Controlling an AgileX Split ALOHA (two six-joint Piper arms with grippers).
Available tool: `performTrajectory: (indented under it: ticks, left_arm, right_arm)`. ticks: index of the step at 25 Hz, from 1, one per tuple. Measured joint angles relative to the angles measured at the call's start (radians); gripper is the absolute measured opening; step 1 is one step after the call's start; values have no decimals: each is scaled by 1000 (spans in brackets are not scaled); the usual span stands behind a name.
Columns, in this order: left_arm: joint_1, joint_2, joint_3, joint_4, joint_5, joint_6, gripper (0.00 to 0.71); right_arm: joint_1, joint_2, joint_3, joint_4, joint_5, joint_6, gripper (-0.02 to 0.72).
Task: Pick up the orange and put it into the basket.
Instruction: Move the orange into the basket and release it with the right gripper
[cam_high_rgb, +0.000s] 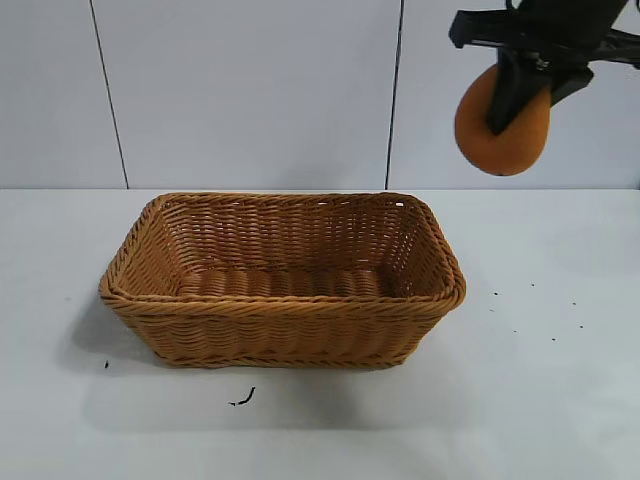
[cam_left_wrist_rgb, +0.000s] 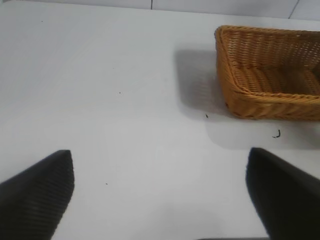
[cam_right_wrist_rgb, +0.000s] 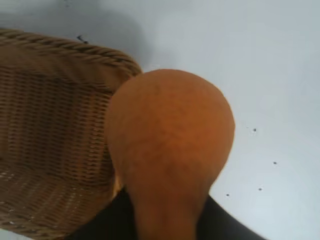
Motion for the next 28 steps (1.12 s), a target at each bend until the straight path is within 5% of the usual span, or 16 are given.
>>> performTrajectory:
  ticks: [15, 28]
  left_arm:
    - [0, 0, 0, 0, 0, 0, 672]
    - [0, 0, 0, 0, 0, 0, 672]
  right_arm:
    - [278, 40, -1, 15, -138, 43, 105]
    - [309, 318, -1, 23, -243, 49, 105]
